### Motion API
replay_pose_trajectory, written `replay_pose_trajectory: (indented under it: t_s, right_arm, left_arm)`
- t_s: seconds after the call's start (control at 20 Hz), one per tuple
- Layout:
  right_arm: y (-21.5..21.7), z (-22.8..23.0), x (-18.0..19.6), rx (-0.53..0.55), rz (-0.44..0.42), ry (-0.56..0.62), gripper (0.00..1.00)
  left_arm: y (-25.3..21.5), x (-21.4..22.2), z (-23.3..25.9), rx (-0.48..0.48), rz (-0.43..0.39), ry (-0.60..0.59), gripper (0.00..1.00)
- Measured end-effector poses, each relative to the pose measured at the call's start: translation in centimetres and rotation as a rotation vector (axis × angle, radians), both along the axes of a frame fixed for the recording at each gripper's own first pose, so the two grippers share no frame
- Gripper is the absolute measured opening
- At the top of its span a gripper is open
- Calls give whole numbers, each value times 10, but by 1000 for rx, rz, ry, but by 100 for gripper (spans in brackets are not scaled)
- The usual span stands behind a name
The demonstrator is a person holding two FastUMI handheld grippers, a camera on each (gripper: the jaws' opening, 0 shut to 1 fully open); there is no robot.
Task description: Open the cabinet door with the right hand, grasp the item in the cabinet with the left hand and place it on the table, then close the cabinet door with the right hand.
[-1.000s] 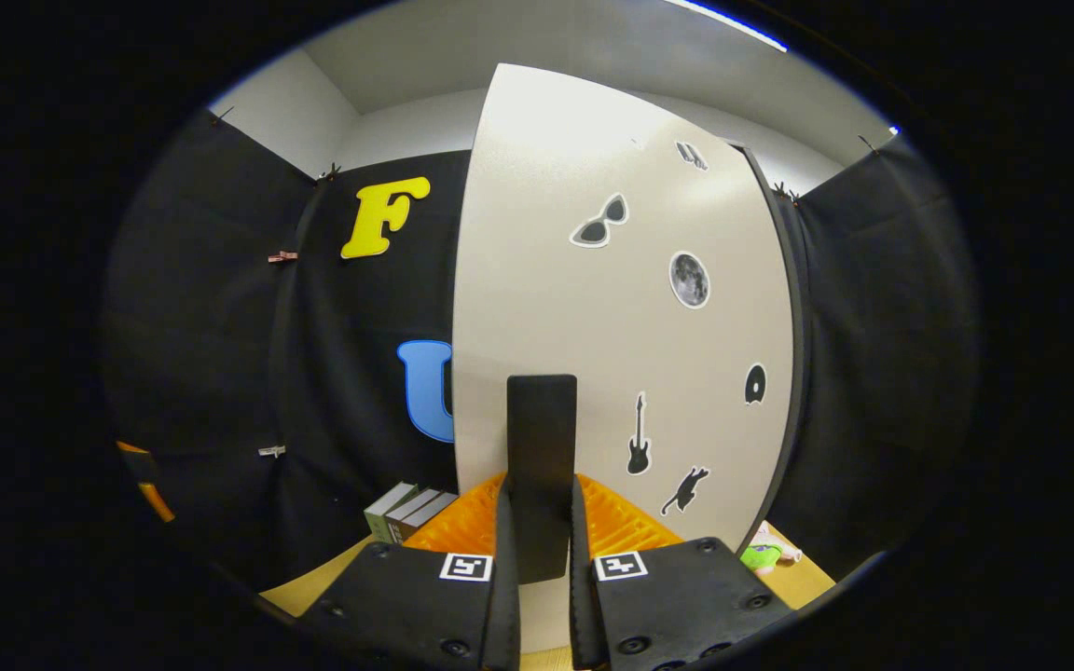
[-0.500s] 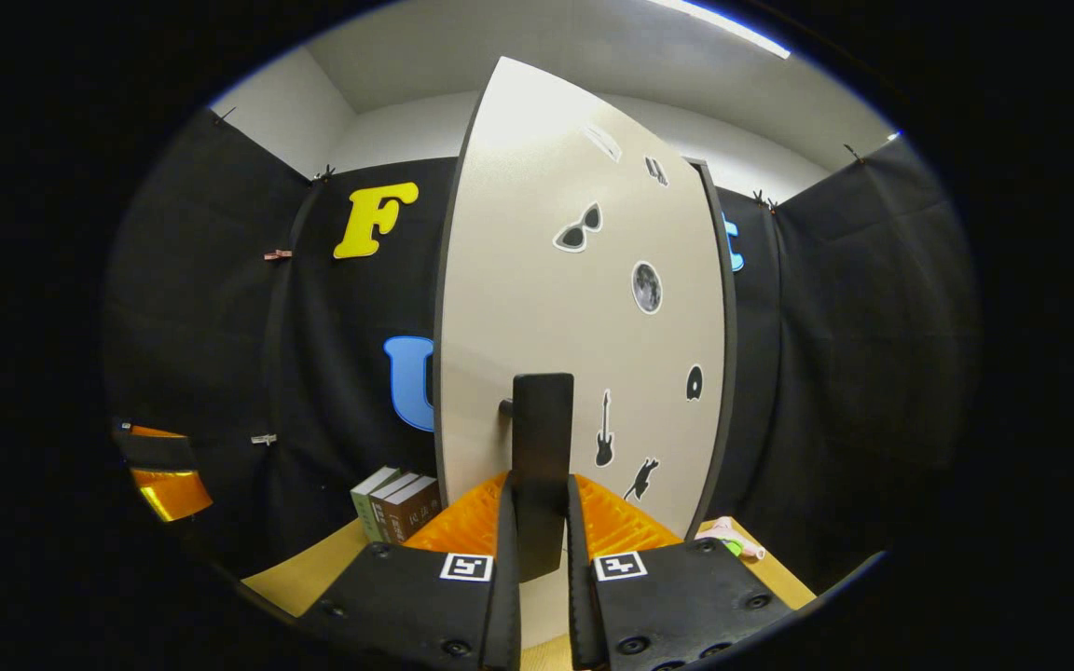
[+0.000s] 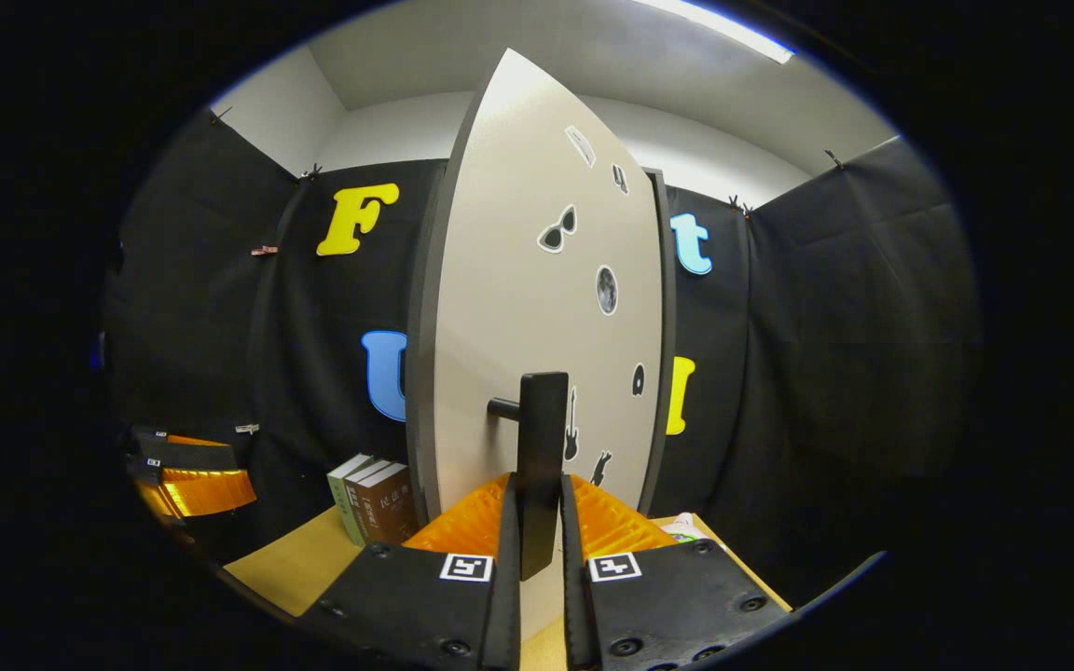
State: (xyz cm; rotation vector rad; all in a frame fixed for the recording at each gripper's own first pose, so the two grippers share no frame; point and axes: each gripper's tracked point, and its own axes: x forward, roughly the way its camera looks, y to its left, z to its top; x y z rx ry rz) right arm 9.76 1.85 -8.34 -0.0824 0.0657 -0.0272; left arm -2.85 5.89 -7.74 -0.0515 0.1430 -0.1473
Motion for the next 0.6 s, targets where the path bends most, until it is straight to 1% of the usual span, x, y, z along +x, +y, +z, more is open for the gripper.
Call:
replay_pose_trajectory:
  t_s: [0.2, 0.25, 0.3, 0.35, 0.4, 0.45, 0.5, 0.55, 0.6]
  right_arm:
    - [-24, -5, -8, -35, -31, 20, 21]
    - [-29, -5, -10, -42, -35, 18, 20]
    - [-36, -3, -13, -45, -42, 18, 20]
    - [-45, -2, -13, -38, -49, 20, 19]
    - [-54, 0, -15, -17, -57, 20, 17]
    - [-65, 1, -19, 10, -64, 22, 17]
    - [-77, 3, -24, 33, -70, 21, 17]
    - [-91, 4, -30, 50, -77, 16, 17]
    - [-107, 6, -34, 59, -87, 5, 17]
  left_arm:
    - [-19, 12, -1, -8, -32, 2, 93]
    - [-25, 16, -2, -9, -42, 3, 96]
    - [-31, 19, -3, -9, -49, 4, 93]
    - [-38, 22, -4, -8, -56, 6, 93]
    - [-45, 26, -5, -8, -61, 8, 97]
    - [-52, 31, -7, -7, -65, 11, 93]
    - [-59, 36, -5, -6, -68, 10, 93]
    - [-66, 42, -4, -5, -72, 9, 96]
    - [-75, 47, -3, -2, -77, 6, 92]
